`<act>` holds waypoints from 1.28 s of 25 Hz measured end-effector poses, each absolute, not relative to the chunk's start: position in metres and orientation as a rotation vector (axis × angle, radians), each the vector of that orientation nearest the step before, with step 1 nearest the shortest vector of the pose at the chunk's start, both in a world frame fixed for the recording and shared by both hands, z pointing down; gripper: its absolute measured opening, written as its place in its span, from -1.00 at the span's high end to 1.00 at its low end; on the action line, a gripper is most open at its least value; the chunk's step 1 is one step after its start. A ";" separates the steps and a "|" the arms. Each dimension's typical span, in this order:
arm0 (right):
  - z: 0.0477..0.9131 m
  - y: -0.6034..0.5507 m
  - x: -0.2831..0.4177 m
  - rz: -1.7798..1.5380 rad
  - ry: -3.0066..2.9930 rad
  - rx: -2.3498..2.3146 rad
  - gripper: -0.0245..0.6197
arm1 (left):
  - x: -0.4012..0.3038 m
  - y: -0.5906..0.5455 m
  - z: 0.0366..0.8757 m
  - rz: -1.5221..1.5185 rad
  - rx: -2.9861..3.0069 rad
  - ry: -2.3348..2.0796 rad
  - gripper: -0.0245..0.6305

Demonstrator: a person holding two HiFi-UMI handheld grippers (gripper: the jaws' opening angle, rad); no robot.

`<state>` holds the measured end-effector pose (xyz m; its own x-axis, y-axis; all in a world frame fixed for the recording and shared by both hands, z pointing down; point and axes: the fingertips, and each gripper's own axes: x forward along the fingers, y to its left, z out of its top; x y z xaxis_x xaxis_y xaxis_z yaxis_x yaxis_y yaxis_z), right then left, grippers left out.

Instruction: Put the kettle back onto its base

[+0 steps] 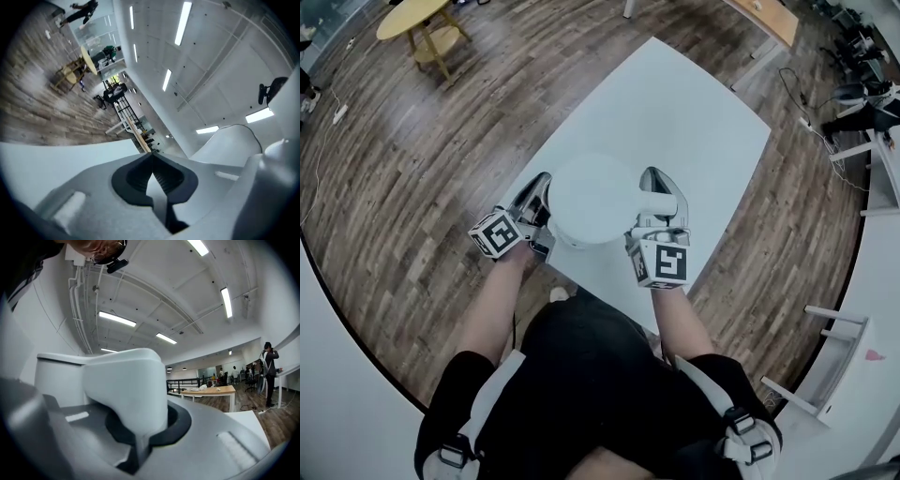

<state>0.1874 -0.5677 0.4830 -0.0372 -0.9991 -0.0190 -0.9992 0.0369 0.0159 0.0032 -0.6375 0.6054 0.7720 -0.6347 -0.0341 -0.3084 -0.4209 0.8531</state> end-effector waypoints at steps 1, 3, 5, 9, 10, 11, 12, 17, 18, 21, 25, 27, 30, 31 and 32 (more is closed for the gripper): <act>0.487 -0.568 0.190 0.023 2.252 -2.181 0.91 | -0.002 -0.638 0.602 -0.446 2.050 -0.748 0.93; 0.493 -0.569 0.193 0.000 2.249 -2.183 0.91 | -0.007 -0.636 0.593 -0.472 2.065 -0.791 0.93; 0.498 -0.572 0.196 -0.016 2.253 -2.187 0.91 | -0.007 -0.635 0.582 -0.509 2.058 -0.804 0.93; 0.515 -0.576 0.193 -0.057 2.246 -2.210 0.91 | -0.002 -0.632 0.565 -0.638 2.009 -0.688 0.93; 0.521 -0.577 0.192 -0.068 2.250 -2.217 0.91 | 0.000 -0.631 0.567 -0.649 1.998 -0.664 0.93; 0.525 -0.577 0.192 -0.075 2.254 -2.221 0.91 | 0.000 -0.630 0.571 -0.645 1.996 -0.656 0.93; 0.529 -0.578 0.192 -0.077 2.256 -2.222 0.91 | 0.000 -0.630 0.574 -0.644 1.991 -0.649 0.93; 0.540 -0.580 0.182 -0.040 2.300 -2.229 0.91 | 0.003 -0.626 0.591 -0.571 2.029 -0.636 0.93; 0.544 -0.579 0.179 -0.024 2.322 -2.228 0.91 | 0.004 -0.625 0.596 -0.517 2.062 -0.657 0.93; 0.554 -0.578 0.174 -0.019 2.357 -2.233 0.91 | 0.006 -0.620 0.609 -0.450 2.079 -0.668 0.93; 0.561 -0.577 0.177 -0.064 2.329 -2.239 0.91 | 0.007 -0.620 0.610 -0.447 2.097 -0.649 0.93; 0.565 -0.576 0.179 -0.095 2.304 -2.242 0.91 | 0.007 -0.621 0.607 -0.437 2.119 -0.652 0.93; 0.570 -0.574 0.181 -0.129 2.274 -2.246 0.91 | 0.008 -0.620 0.605 -0.421 2.145 -0.646 0.93; 0.570 -0.573 0.182 -0.129 2.273 -2.245 0.91 | 0.008 -0.619 0.605 -0.422 2.148 -0.643 0.93; 0.569 -0.572 0.181 -0.125 2.275 -2.243 0.91 | 0.008 -0.617 0.604 -0.427 2.147 -0.642 0.93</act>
